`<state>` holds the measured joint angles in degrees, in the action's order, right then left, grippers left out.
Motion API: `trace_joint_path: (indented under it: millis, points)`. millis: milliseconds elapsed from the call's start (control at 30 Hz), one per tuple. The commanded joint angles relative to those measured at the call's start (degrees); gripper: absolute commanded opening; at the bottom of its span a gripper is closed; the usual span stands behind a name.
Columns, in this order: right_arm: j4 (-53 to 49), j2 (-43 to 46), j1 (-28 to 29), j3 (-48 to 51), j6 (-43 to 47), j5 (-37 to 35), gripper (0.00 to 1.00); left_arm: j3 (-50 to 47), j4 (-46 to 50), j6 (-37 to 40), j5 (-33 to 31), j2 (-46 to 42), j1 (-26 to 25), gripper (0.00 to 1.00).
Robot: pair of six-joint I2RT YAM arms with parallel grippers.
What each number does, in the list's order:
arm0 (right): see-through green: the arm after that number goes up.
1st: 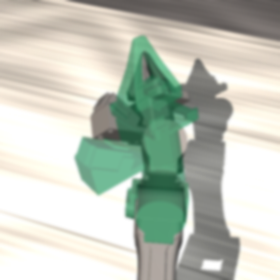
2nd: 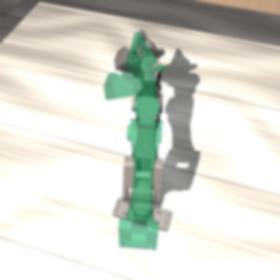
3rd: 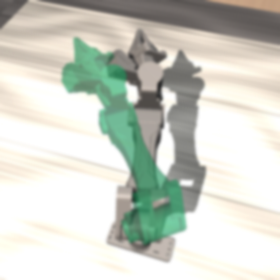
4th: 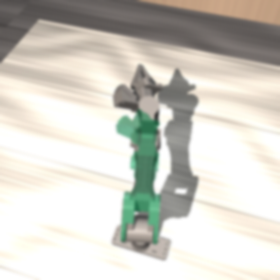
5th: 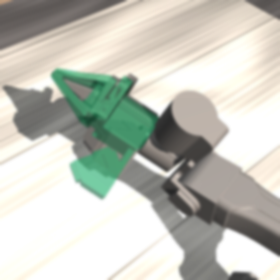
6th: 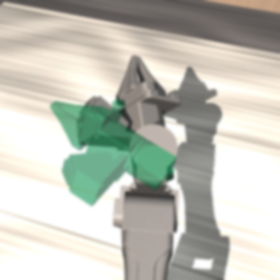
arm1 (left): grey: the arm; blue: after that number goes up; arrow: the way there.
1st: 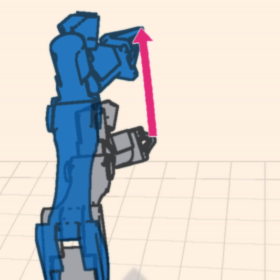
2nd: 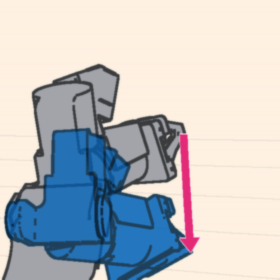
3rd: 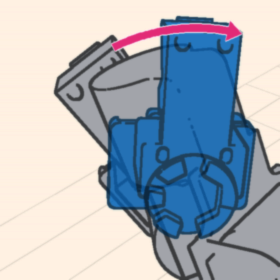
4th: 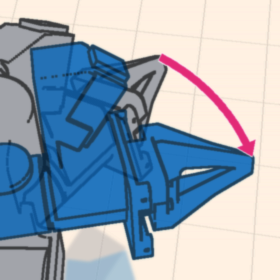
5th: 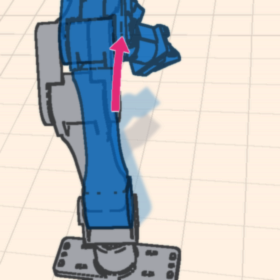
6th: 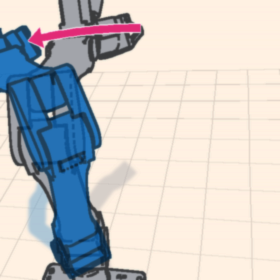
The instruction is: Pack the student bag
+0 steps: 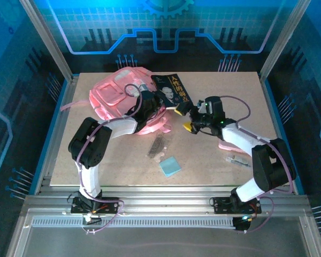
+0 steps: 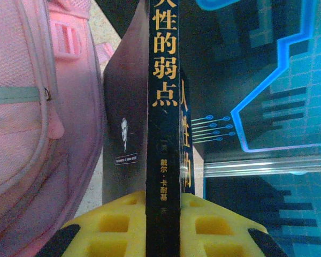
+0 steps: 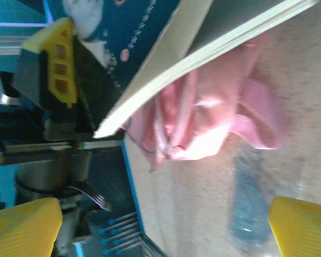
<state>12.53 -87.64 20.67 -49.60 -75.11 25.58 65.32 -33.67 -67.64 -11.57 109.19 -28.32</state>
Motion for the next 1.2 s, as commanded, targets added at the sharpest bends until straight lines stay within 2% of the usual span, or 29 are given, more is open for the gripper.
trace_joint_path:
  millis: [0, 300, 433, 500, 600, 800, 867, 900, 1000, 1067, 1167]
  points:
    - [17.4, -1.7, 3.7, 2.7, -14.0, -8.9, 1.00, -2.6, -10.0, -2.0, -4.0, -5.2, -1.2, 0.00]
    - [33.9, -11.1, 7.5, 2.4, -25.6, -17.8, 1.00, -8.5, -16.1, -6.8, -4.5, -7.8, -2.9, 0.00]
    - [37.2, -13.1, 7.7, 2.2, -26.7, -21.2, 0.93, -11.3, -16.9, -7.5, -5.2, -9.8, -3.5, 0.00]
    - [37.8, -13.1, 7.6, 2.7, -26.8, -22.9, 0.82, -12.7, -16.9, -7.6, -5.6, -10.7, -3.8, 0.00]
    - [37.0, -12.5, 7.6, 3.1, -26.1, -25.5, 0.53, -14.4, -17.2, -8.0, -6.0, -11.6, -4.1, 0.00]
    - [36.5, -12.3, 7.2, 2.5, -24.0, -25.7, 0.07, -15.4, -17.3, -8.5, -4.7, -11.6, -4.3, 0.00]
    - [36.1, -11.9, 6.4, 2.6, -22.8, -25.2, 0.00, -15.8, -17.2, -8.4, -3.7, -11.7, -4.3, 0.02]
    - [35.8, -11.5, 6.0, 2.7, -22.0, -24.9, 0.00, -16.1, -17.1, -8.1, -2.8, -11.7, -4.2, 0.11]
    - [33.3, -9.2, 3.8, 3.8, -18.2, -23.2, 0.00, -17.1, -12.4, -5.0, 0.4, -13.9, -3.0, 0.51]
    - [30.5, -7.3, 2.0, 4.1, -14.9, -21.2, 0.00, -17.1, -6.2, -2.7, 3.1, -16.0, -0.9, 0.63]
    - [22.0, -3.9, -1.8, 3.5, -7.9, -15.7, 0.00, -16.4, 3.1, 3.1, 8.7, -18.7, 2.7, 0.69]
